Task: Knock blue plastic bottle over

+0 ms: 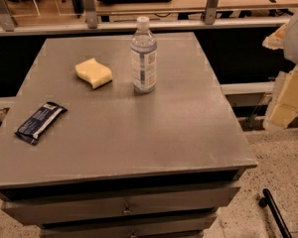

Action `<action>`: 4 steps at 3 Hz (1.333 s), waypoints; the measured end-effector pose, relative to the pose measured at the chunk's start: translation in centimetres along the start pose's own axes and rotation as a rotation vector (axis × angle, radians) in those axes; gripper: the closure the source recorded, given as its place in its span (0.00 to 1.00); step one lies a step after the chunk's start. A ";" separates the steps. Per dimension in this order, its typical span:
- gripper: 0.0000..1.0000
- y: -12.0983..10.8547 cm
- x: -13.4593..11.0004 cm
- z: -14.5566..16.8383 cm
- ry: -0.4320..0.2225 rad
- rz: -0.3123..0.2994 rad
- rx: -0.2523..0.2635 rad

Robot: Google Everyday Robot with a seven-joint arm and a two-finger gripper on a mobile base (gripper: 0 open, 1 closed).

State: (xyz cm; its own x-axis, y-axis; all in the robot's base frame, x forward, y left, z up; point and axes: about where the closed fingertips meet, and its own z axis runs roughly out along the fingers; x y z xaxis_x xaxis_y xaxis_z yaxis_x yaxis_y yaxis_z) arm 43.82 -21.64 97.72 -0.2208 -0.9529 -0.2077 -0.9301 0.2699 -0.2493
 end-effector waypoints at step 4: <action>0.00 -9.2 -13.9 2.3 -0.363 -0.238 0.017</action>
Offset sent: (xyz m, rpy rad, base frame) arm 0.0825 0.0533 0.0140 0.1457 -0.1062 0.1966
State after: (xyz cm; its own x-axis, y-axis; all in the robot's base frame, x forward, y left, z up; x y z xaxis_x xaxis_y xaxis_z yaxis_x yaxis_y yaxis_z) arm 56.15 -10.54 100.77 0.1192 -0.8794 -0.4610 -0.9369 0.0541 -0.3455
